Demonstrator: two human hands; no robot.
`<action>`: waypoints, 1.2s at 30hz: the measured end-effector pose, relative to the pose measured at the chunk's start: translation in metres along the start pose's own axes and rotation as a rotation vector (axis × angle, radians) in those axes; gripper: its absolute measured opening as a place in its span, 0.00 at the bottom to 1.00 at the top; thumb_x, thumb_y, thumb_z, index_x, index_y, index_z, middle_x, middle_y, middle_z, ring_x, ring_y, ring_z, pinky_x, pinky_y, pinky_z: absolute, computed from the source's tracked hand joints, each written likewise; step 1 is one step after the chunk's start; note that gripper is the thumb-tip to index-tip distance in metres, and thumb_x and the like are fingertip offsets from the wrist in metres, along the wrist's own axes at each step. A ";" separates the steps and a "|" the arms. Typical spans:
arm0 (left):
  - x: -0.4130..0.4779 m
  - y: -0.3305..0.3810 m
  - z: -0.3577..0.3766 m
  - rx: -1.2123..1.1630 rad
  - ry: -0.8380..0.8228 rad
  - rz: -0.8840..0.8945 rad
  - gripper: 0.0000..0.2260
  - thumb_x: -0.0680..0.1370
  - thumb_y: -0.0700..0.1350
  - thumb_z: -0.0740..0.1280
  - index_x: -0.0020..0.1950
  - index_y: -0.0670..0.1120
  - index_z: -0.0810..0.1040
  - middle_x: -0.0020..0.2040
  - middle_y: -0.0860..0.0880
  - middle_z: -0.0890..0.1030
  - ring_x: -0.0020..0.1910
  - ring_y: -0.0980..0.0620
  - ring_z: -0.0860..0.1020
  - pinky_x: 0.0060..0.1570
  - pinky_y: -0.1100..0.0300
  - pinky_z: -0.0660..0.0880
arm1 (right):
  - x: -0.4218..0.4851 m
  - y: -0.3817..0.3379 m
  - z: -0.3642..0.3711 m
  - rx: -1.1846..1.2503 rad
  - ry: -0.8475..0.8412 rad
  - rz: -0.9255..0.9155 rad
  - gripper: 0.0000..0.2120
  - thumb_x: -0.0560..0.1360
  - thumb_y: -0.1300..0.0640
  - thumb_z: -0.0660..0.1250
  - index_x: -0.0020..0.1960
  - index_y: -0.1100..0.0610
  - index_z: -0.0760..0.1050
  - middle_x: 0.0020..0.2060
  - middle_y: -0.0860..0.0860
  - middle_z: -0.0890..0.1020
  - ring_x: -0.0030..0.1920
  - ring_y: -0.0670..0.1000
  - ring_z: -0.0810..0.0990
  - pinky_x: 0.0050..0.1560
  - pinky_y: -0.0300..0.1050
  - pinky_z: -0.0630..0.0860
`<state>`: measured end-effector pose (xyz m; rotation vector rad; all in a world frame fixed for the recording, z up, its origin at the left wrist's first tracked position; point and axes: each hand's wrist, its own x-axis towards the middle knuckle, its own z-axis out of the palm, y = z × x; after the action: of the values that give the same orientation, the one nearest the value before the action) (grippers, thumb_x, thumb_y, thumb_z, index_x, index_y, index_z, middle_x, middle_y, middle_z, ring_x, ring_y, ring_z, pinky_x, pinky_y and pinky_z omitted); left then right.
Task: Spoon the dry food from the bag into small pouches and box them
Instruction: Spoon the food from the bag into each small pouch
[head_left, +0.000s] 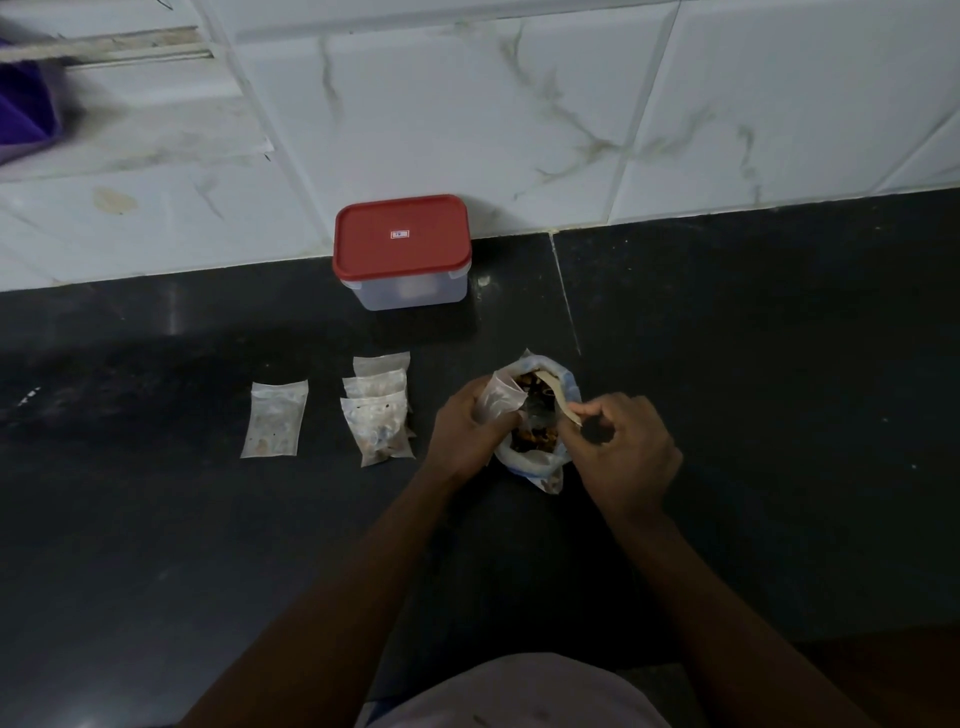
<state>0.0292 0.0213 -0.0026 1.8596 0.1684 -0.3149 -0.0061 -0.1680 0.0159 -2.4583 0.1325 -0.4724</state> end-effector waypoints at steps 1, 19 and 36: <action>0.000 0.000 0.000 -0.017 -0.003 0.000 0.22 0.73 0.50 0.76 0.67 0.51 0.78 0.58 0.54 0.84 0.56 0.59 0.82 0.54 0.61 0.79 | 0.001 0.000 0.001 -0.002 0.004 -0.016 0.09 0.71 0.50 0.78 0.45 0.50 0.78 0.39 0.40 0.76 0.39 0.42 0.74 0.34 0.40 0.73; 0.002 -0.007 -0.008 -0.099 -0.006 -0.060 0.30 0.66 0.60 0.75 0.65 0.52 0.79 0.58 0.53 0.85 0.59 0.55 0.82 0.62 0.46 0.79 | 0.020 0.001 -0.004 -0.112 -0.204 -0.096 0.08 0.68 0.46 0.79 0.44 0.45 0.84 0.37 0.40 0.79 0.39 0.40 0.73 0.34 0.34 0.63; 0.002 -0.014 -0.014 -0.167 -0.036 -0.074 0.25 0.71 0.53 0.76 0.67 0.53 0.79 0.60 0.52 0.84 0.61 0.53 0.82 0.65 0.43 0.78 | 0.021 0.005 0.006 -0.126 -0.283 -0.060 0.09 0.70 0.45 0.78 0.48 0.45 0.83 0.41 0.41 0.79 0.40 0.38 0.72 0.35 0.32 0.62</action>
<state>0.0291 0.0390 -0.0121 1.6839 0.2321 -0.3735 0.0153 -0.1733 0.0148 -2.6287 -0.0295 -0.1406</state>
